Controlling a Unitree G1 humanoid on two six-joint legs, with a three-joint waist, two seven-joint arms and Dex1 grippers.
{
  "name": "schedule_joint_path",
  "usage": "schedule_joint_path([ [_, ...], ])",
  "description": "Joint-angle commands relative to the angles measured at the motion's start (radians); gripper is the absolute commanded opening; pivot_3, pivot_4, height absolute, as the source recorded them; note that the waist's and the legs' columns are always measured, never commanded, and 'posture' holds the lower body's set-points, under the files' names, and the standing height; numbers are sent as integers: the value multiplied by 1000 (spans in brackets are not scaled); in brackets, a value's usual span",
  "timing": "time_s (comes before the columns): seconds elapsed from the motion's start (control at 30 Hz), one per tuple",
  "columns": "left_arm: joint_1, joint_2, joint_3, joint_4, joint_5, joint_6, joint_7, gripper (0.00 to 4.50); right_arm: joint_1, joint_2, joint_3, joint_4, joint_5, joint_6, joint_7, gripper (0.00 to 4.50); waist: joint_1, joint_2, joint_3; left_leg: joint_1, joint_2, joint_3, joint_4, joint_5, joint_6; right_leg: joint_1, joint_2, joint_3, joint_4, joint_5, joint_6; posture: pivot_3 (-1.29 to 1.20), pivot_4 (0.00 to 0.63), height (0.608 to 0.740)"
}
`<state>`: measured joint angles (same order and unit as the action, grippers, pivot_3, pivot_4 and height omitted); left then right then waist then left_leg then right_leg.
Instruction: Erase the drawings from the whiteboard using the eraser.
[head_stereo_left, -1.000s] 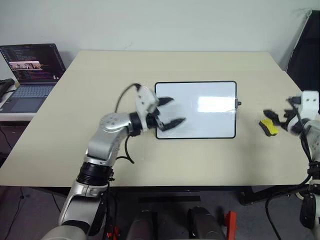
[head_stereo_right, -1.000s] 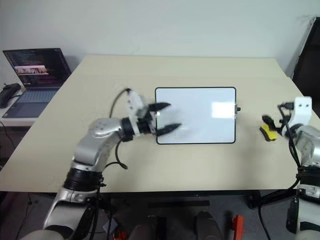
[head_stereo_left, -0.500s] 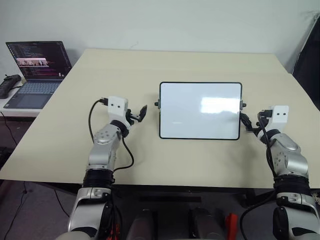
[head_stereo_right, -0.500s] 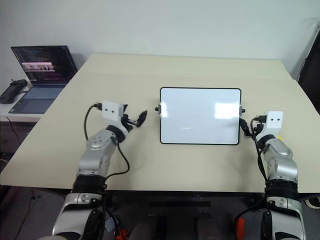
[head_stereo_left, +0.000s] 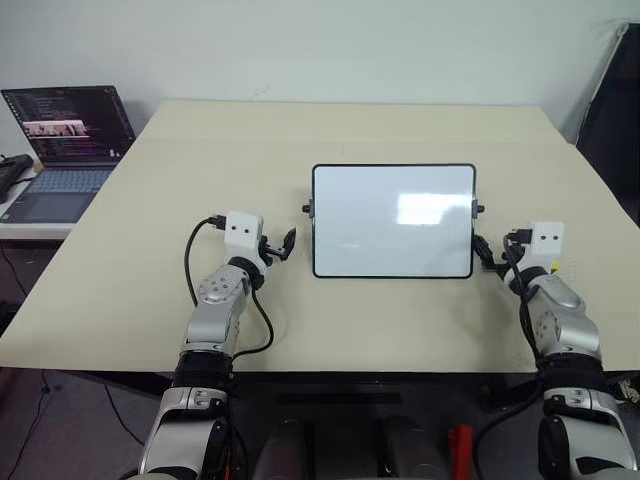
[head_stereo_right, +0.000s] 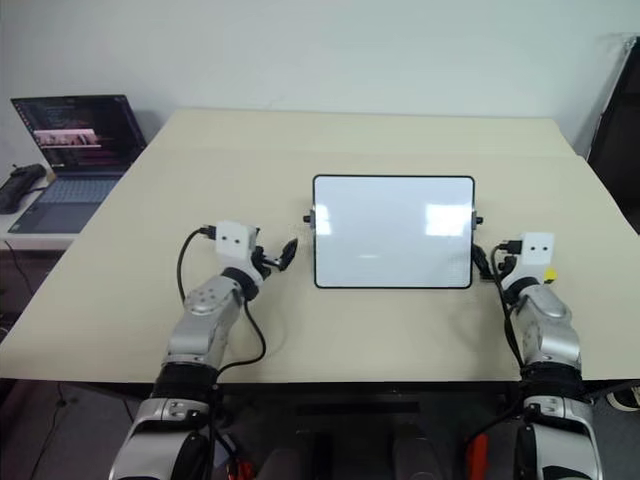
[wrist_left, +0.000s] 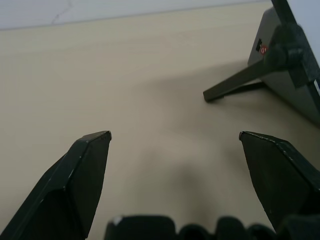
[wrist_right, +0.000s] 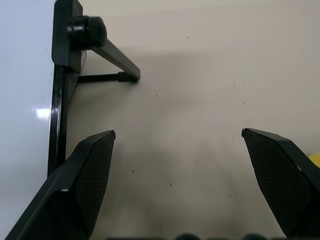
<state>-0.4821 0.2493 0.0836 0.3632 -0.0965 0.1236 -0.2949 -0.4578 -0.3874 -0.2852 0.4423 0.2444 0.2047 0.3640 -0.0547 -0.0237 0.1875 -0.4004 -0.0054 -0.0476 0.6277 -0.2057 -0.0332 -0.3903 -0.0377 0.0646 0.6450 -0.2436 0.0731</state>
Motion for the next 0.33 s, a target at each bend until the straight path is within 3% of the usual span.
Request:
schedule_joint_path([
  [0.03,-27,11,-3,25,18,-34,10,4500,-26,14,29,30,-22,-20,-14,4458,-4,0,0,0,0,0,0,0,0,0,0,0,0,0,0,0,150,740],
  [0.33,-31,-9,-10,27,26,-37,26,4500,-35,13,30,100,-35,-52,-19,4458,-4,0,0,0,0,0,0,0,0,0,0,0,0,0,0,0,150,740],
])
